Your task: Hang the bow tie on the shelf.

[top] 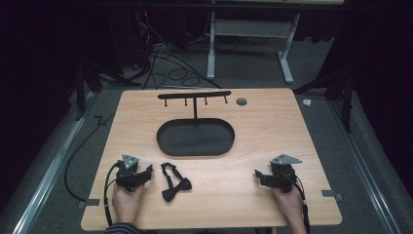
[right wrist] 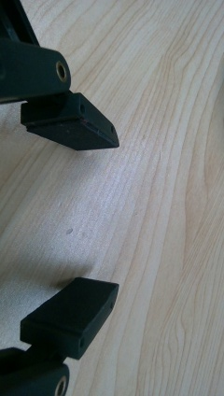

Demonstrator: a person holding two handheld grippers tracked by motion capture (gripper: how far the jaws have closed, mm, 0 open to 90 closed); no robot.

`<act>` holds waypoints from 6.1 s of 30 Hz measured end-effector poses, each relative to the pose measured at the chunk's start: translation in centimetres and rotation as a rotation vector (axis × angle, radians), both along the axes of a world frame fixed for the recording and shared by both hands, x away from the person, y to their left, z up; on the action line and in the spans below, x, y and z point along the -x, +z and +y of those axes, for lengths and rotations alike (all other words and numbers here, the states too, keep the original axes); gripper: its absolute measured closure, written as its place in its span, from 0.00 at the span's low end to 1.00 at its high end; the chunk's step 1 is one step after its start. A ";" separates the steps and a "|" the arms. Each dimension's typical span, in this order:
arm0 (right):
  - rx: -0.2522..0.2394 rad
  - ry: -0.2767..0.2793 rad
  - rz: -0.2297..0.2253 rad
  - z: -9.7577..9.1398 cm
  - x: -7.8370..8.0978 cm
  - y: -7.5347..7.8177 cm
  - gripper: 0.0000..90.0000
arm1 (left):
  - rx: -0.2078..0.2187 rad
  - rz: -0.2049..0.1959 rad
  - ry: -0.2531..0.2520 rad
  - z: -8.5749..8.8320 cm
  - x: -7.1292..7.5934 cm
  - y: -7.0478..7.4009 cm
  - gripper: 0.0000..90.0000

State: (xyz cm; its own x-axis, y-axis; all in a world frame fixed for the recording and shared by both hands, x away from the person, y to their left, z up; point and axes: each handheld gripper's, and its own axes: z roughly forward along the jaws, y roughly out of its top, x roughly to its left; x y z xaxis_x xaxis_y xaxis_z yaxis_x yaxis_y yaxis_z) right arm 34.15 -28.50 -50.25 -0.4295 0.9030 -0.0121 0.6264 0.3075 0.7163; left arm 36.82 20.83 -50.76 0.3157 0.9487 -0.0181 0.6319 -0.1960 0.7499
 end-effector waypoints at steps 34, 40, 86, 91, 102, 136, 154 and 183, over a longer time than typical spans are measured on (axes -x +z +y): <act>-0.001 0.000 0.000 0.0 0.0 0.0 0.30 | 0.021 0.006 0.017 0.0 0.2 0.1 0.46; -0.001 0.000 -0.001 0.0 0.0 0.0 0.30 | 0.022 -0.002 0.007 0.1 0.2 0.6 0.47; -0.001 0.000 0.000 0.0 0.0 0.0 0.30 | 0.086 0.006 -0.160 -3.6 2.2 3.2 0.48; -0.001 0.001 0.002 0.0 0.0 0.0 0.30 | 0.082 0.015 -0.176 -4.4 2.2 2.8 0.48; 0.000 0.001 0.002 0.0 0.0 0.0 0.30 | 0.066 0.044 -0.151 -4.9 1.8 1.9 0.49; -0.001 0.001 0.001 0.0 0.0 0.0 0.30 | 0.005 0.020 -0.230 -5.8 2.0 2.0 0.97; -0.002 0.000 0.000 0.0 0.0 0.0 0.30 | 0.040 -0.073 -0.291 -6.4 2.5 5.9 0.97; -0.003 0.001 0.000 0.0 0.0 0.0 0.30 | 0.106 -0.124 -0.341 -6.1 1.2 10.0 0.98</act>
State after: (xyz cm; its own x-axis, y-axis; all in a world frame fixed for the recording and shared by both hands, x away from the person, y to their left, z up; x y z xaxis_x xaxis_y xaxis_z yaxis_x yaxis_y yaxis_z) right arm 34.16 -28.52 -50.25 -0.4301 0.9027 -0.0098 0.6263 0.3061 0.7170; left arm 35.64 14.77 -40.75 0.6188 0.7838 -0.0521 0.4468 -0.2966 0.8441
